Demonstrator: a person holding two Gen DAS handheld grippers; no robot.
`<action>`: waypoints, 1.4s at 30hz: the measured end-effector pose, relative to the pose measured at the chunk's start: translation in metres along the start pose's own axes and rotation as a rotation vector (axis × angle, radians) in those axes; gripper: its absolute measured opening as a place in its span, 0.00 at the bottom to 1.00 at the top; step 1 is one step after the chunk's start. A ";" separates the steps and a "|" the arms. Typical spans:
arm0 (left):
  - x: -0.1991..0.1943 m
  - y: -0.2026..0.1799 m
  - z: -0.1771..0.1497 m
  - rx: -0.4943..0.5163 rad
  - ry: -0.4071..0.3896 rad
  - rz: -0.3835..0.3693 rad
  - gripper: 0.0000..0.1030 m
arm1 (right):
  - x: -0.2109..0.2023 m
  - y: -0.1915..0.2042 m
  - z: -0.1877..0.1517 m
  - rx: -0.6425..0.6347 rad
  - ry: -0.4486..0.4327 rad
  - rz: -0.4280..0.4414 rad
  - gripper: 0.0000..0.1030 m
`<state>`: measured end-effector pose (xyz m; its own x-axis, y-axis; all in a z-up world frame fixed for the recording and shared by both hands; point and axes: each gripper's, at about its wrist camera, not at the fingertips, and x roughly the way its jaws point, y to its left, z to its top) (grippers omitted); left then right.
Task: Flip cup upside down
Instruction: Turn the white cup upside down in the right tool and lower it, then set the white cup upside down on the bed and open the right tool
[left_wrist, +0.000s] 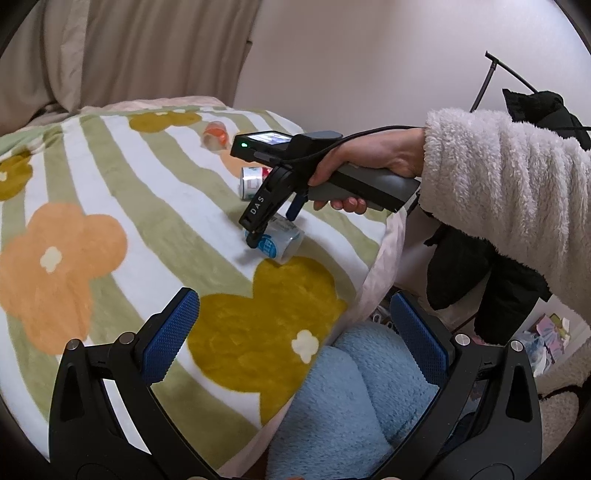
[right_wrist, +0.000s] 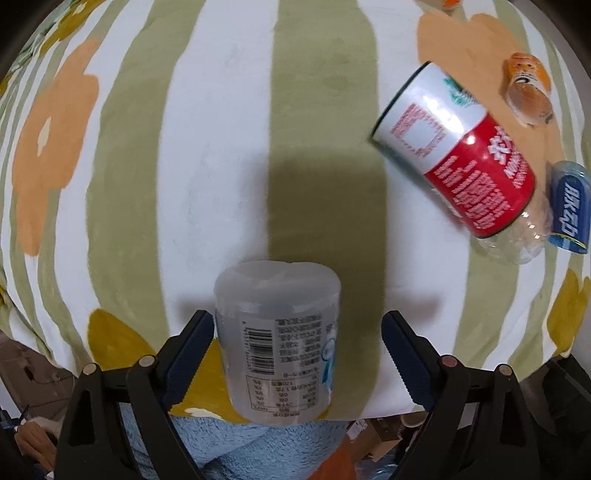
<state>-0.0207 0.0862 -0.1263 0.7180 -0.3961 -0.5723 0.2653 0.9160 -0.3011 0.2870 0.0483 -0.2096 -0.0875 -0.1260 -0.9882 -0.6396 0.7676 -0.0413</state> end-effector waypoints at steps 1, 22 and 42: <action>0.001 0.000 -0.001 -0.002 0.003 -0.003 1.00 | 0.000 0.000 0.003 -0.005 -0.002 0.005 0.76; 0.003 -0.012 0.000 0.065 -0.142 0.183 1.00 | 0.001 -0.008 -0.114 0.141 -1.046 0.139 0.55; 0.003 -0.029 -0.001 0.142 -0.144 0.193 1.00 | 0.031 -0.010 -0.151 0.150 -0.994 0.017 0.54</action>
<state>-0.0270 0.0581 -0.1195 0.8455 -0.2098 -0.4909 0.1950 0.9774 -0.0818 0.1758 -0.0580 -0.2174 0.6253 0.4150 -0.6609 -0.5354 0.8443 0.0237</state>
